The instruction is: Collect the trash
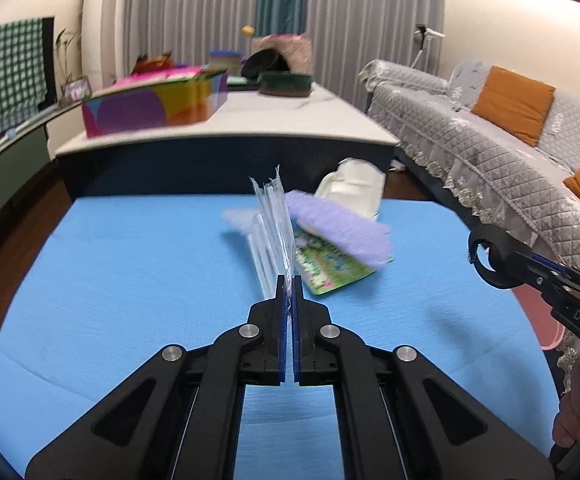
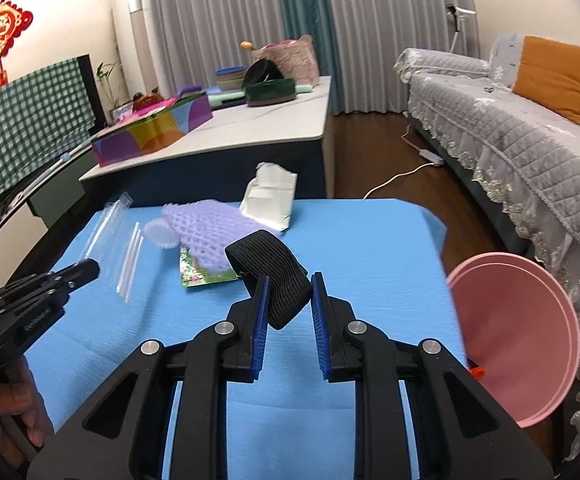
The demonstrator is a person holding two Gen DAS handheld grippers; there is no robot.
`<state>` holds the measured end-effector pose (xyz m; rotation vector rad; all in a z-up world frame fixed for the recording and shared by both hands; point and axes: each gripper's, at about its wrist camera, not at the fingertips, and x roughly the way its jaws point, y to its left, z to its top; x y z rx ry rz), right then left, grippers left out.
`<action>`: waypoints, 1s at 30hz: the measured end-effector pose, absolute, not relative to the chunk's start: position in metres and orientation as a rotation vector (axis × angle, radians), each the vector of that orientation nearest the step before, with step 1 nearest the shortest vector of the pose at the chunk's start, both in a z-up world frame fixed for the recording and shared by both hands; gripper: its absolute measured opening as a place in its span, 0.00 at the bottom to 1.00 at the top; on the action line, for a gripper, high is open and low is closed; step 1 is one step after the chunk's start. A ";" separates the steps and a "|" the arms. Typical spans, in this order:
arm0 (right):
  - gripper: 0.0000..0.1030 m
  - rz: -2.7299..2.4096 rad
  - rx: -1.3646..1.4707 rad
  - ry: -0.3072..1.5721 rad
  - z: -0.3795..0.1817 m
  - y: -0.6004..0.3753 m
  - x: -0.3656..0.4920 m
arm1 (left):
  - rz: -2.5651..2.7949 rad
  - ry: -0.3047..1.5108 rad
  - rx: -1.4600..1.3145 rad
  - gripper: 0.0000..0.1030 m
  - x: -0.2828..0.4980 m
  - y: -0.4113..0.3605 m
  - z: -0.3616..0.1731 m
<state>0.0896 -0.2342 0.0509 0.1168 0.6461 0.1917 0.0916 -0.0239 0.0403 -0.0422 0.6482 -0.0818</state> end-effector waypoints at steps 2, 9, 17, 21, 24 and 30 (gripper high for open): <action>0.21 0.180 0.124 0.638 0.053 -0.240 0.085 | -0.095 0.633 -0.034 0.02 0.086 -0.029 0.045; 0.21 0.133 0.151 0.611 0.062 -0.263 0.073 | -0.155 0.587 -0.024 0.02 0.075 -0.044 0.058; 0.21 0.087 0.174 0.591 0.070 -0.282 0.062 | -0.227 0.553 0.010 0.02 0.065 -0.067 0.064; 0.21 0.069 0.184 0.585 0.072 -0.291 0.058 | -0.248 0.551 0.017 0.02 0.064 -0.076 0.066; 0.21 0.058 0.190 0.581 0.072 -0.297 0.057 | -0.262 0.554 0.020 0.02 0.065 -0.080 0.065; 0.21 0.036 0.200 0.575 0.073 -0.307 0.058 | -0.282 0.558 0.027 0.02 0.067 -0.090 0.064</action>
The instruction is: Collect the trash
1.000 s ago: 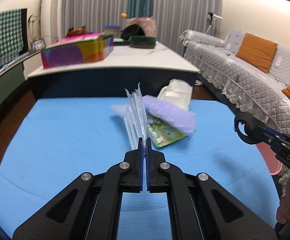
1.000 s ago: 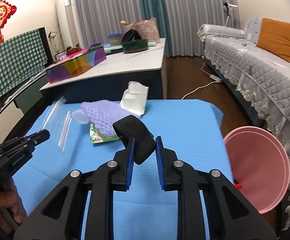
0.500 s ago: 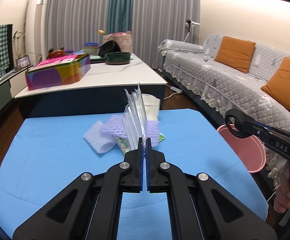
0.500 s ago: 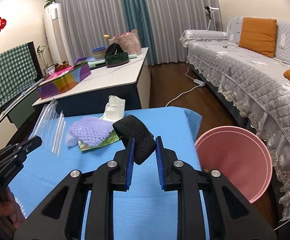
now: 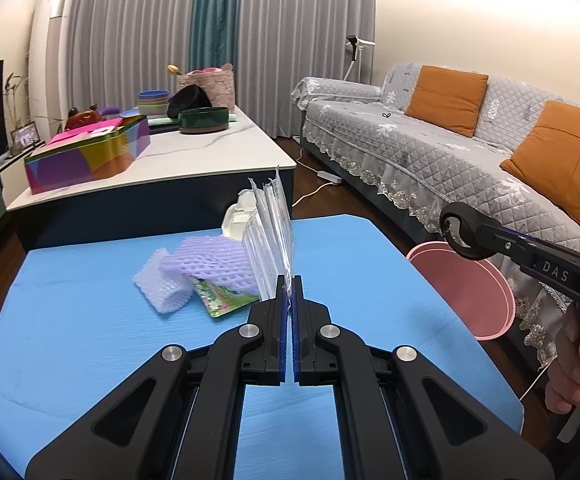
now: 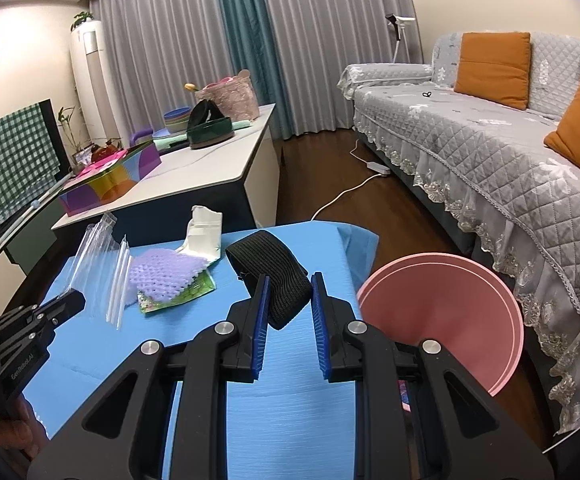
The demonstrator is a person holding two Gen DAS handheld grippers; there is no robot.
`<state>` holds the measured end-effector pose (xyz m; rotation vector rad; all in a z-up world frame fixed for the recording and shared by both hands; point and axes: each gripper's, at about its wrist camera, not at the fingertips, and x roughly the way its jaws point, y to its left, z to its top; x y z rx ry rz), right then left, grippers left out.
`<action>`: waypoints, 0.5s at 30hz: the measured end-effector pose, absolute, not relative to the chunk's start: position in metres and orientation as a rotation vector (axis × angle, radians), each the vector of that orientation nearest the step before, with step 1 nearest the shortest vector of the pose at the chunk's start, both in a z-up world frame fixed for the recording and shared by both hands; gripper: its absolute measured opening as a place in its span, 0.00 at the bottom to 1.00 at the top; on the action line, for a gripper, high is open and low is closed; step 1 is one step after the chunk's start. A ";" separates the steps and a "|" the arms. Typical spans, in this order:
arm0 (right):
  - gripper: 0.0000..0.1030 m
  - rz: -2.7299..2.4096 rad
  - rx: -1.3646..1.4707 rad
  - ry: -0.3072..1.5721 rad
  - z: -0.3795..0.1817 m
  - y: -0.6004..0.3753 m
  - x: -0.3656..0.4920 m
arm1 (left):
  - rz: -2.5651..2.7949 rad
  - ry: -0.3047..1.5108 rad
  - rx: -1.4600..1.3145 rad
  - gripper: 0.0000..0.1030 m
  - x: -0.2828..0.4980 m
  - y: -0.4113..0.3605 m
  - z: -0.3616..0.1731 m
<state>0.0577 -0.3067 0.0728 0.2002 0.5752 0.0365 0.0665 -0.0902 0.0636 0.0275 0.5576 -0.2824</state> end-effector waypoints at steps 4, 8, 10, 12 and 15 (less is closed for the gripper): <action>0.21 0.023 0.203 0.572 0.073 -0.311 0.059 | -0.291 0.561 0.030 0.02 0.067 -0.095 0.062; 0.21 0.010 0.205 0.569 0.073 -0.315 0.060 | -0.298 0.565 0.032 0.02 0.068 -0.100 0.061; 0.21 0.004 0.205 0.567 0.073 -0.317 0.060 | -0.302 0.567 0.032 0.02 0.069 -0.102 0.060; 0.21 -0.003 0.205 0.565 0.073 -0.320 0.060 | -0.308 0.568 0.033 0.02 0.071 -0.105 0.060; 0.21 -0.014 0.202 0.564 0.073 -0.323 0.059 | -0.317 0.570 0.034 0.02 0.072 -0.110 0.059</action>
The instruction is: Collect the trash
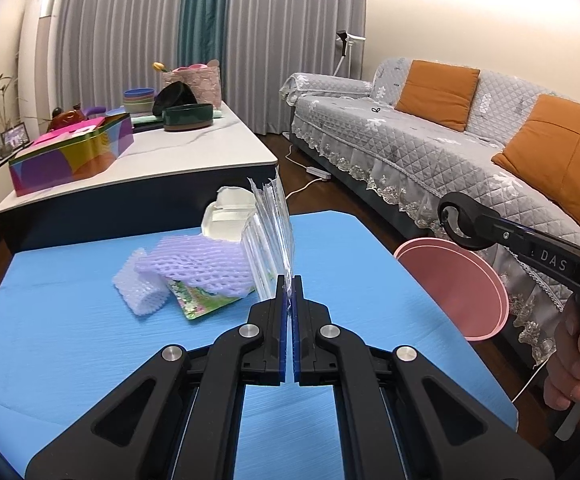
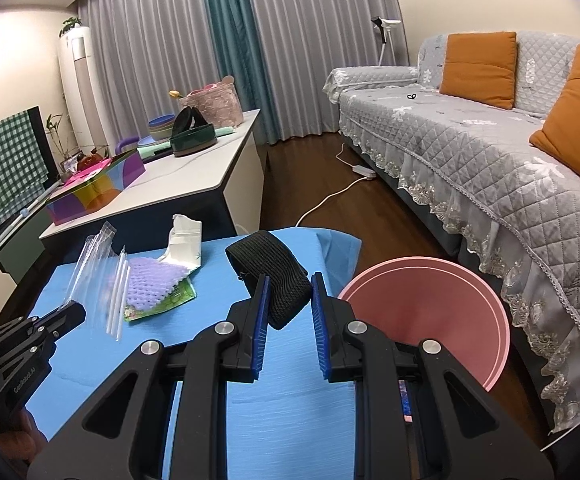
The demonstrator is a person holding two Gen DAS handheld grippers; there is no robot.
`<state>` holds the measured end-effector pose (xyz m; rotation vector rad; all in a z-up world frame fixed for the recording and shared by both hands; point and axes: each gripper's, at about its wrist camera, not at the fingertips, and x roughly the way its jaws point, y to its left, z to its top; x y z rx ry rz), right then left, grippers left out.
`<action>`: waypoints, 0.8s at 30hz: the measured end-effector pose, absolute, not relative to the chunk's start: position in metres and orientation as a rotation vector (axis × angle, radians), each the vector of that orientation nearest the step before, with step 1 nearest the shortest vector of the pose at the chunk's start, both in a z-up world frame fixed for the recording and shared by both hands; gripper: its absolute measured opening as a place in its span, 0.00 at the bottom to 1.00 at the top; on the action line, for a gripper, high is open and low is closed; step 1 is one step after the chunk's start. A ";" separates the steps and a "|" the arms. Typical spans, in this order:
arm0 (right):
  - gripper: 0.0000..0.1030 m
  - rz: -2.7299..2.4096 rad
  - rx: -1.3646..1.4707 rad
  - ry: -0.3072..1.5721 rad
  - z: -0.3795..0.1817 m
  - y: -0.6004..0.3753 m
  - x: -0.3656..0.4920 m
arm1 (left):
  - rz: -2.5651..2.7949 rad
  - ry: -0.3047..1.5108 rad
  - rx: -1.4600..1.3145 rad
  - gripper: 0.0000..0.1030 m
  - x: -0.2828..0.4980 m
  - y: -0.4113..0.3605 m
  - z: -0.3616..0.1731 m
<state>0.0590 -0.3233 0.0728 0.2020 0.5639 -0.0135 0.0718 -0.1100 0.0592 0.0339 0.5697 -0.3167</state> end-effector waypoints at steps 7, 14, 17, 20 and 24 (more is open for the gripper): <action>0.21 -0.042 0.207 0.564 0.070 -0.336 0.058 | -0.340 0.577 0.038 0.02 0.076 -0.126 0.057; 0.21 -0.077 0.211 0.561 0.069 -0.352 0.055 | -0.368 0.581 0.042 0.02 0.080 -0.143 0.055; 0.21 -0.093 0.213 0.562 0.068 -0.359 0.054 | -0.382 0.583 0.044 0.02 0.082 -0.152 0.055; 0.21 -0.109 0.211 0.561 0.067 -0.366 0.053 | -0.398 0.585 0.047 0.02 0.082 -0.161 0.054; 0.21 -0.138 0.217 0.557 0.067 -0.378 0.049 | -0.419 0.586 0.051 0.02 0.084 -0.172 0.054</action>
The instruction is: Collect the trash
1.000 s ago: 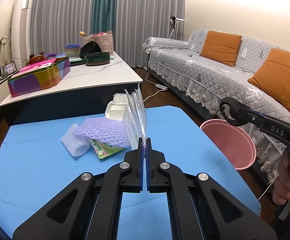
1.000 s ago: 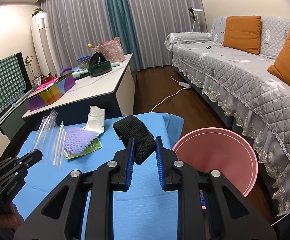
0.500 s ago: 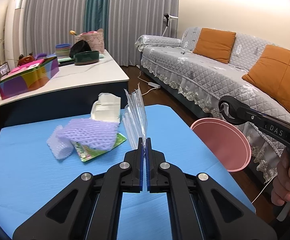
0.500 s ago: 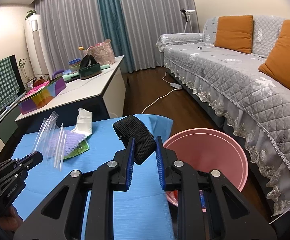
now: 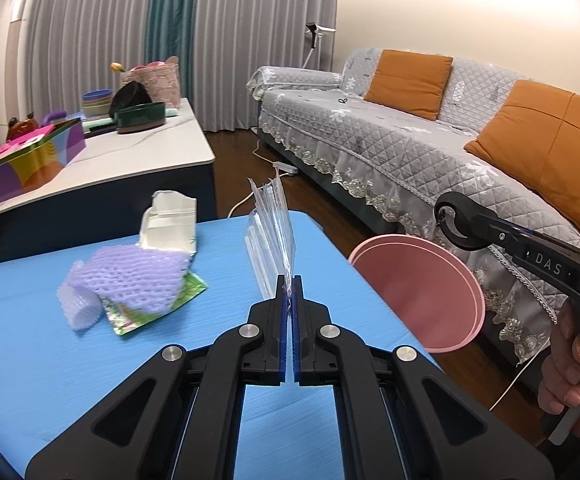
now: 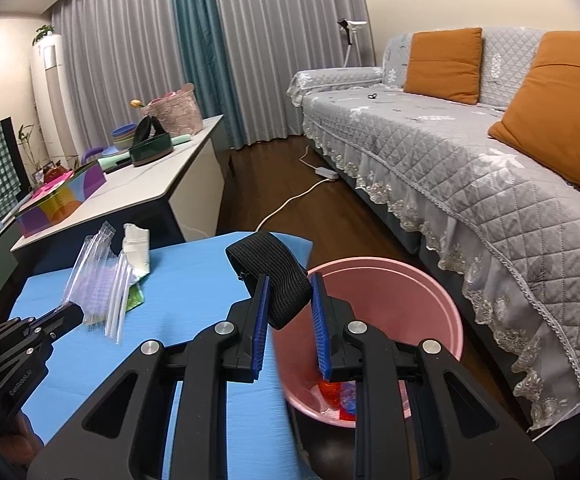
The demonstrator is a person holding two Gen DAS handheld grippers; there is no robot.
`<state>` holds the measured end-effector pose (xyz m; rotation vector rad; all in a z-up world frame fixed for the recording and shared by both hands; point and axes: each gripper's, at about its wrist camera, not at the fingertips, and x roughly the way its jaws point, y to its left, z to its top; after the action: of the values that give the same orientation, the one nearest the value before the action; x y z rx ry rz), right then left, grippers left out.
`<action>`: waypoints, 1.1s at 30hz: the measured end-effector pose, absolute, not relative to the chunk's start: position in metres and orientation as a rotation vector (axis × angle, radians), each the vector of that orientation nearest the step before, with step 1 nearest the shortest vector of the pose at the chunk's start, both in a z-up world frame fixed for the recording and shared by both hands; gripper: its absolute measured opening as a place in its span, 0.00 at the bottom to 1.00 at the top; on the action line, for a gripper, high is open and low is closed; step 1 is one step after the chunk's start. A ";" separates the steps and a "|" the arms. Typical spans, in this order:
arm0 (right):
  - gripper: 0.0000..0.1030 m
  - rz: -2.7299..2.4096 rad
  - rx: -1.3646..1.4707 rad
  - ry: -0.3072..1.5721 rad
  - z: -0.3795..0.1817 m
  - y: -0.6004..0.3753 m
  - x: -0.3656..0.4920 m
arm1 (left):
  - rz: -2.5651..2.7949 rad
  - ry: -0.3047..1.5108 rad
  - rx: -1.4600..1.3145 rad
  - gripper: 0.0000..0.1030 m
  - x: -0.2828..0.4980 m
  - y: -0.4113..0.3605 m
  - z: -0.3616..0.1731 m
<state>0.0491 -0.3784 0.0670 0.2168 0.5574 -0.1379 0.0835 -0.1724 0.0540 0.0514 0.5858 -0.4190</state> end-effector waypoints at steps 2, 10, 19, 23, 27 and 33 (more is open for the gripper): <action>0.21 -0.153 0.222 0.557 0.066 -0.385 0.047 | -0.429 0.585 0.053 0.02 0.084 -0.177 0.055; 0.21 -0.205 0.236 0.572 0.056 -0.409 0.047 | -0.492 0.595 0.050 0.02 0.091 -0.204 0.056; 0.21 -0.270 0.259 0.587 0.048 -0.440 0.054 | -0.577 0.612 0.051 0.02 0.108 -0.249 0.052; 0.21 -0.289 0.257 0.600 0.041 -0.449 0.059 | -0.610 0.625 0.061 0.02 0.118 -0.270 0.047; 0.21 -0.296 0.265 0.614 0.034 -0.454 0.064 | -0.632 0.638 0.071 0.02 0.128 -0.291 0.039; 0.21 -0.316 0.279 0.626 0.030 -0.461 0.072 | -0.653 0.662 0.087 0.02 0.138 -0.308 0.027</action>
<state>0.0720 -0.4609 0.0295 0.2787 0.6261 -0.3155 0.1379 -0.3085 0.0268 0.0871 0.6615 -0.6533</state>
